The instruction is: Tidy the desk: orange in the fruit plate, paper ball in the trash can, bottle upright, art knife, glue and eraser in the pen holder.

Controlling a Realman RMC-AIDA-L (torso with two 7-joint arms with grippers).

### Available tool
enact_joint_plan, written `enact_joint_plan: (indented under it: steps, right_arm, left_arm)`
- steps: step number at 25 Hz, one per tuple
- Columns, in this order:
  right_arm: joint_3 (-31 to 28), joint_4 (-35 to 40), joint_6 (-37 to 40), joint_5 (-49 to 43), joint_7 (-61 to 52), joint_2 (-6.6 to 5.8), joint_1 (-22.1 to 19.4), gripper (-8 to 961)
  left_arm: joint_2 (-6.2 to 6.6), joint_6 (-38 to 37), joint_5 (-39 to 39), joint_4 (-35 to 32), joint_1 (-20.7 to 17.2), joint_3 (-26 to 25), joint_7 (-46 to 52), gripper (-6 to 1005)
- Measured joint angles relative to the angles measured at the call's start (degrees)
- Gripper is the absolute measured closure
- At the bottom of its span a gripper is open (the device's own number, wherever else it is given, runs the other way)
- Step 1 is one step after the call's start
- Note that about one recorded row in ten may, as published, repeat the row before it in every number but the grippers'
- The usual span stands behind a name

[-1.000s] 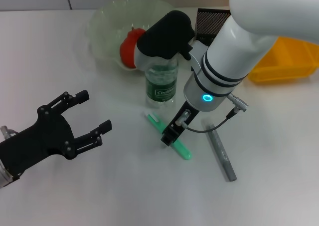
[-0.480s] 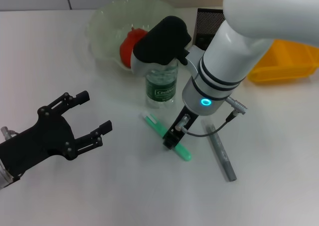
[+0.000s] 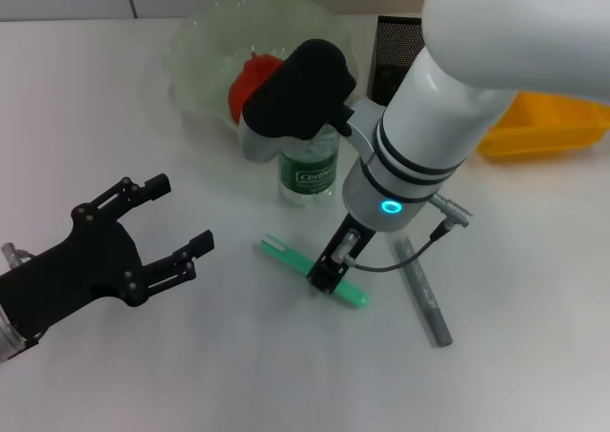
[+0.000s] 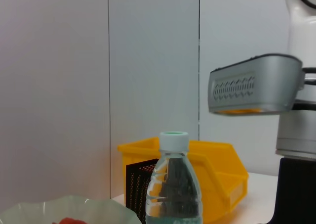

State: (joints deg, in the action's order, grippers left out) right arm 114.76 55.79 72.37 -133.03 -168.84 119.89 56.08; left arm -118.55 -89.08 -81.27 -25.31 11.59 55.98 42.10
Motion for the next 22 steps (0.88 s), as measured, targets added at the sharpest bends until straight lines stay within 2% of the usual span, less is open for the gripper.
enact_joint_plan:
  steps: [5,6,7,10,11,13,18,20,21,22]
  right_arm:
    - [-3.6,7.6,4.9,-5.0,-0.2,-0.09,-3.9,768]
    - [-5.9,11.4,7.4,-6.8,-0.2,-0.2,-6.0,768]
    - [-5.9,11.4,7.4,-6.8,-0.2,-0.2,-6.0,768]
    - [-9.9,17.6,12.3,-8.3,-0.1,-0.47,-9.1,767]
    - [-12.7,22.6,15.7,-9.2,0.2,-0.56,-11.3,766]
    - [-14.3,25.5,17.6,-9.8,0.3,-0.59,-12.7,762]
    - [-25.2,39.9,25.1,-10.6,1.8,-0.61,-20.0,754]
    - [-30.7,44.7,25.5,-10.6,2.5,-0.61,-23.0,751]
    - [-36.4,48.4,23.5,-10.5,3.9,-0.57,-26.1,749]
    - [-36.4,48.4,23.5,-10.5,3.9,-0.57,-26.1,748]
  left_arm:
    - [-0.02,-0.2,0.2,0.0,0.0,-0.3,0.0,146]
    - [-0.01,-0.4,0.2,-0.1,0.0,-0.4,0.0,146]
    - [-0.01,-0.4,0.2,-0.1,0.0,-0.4,0.0,146]
    - [0.03,-1.2,0.2,-0.3,0.1,-0.5,0.0,147]
    - [0.06,-1.7,0.2,-0.4,0.1,-0.6,0.1,147]
    - [0.08,-1.9,0.2,-0.4,0.2,-0.6,0.2,147]
    - [0.16,-2.2,0.2,-0.4,0.4,-0.4,0.4,147]
    - [0.17,-2.3,0.2,-0.4,0.5,-0.2,0.6,147]
    - [0.16,-2.3,0.0,-0.4,0.5,0.1,0.7,147]
    - [0.16,-2.4,-0.1,-0.4,0.6,0.5,0.9,147]
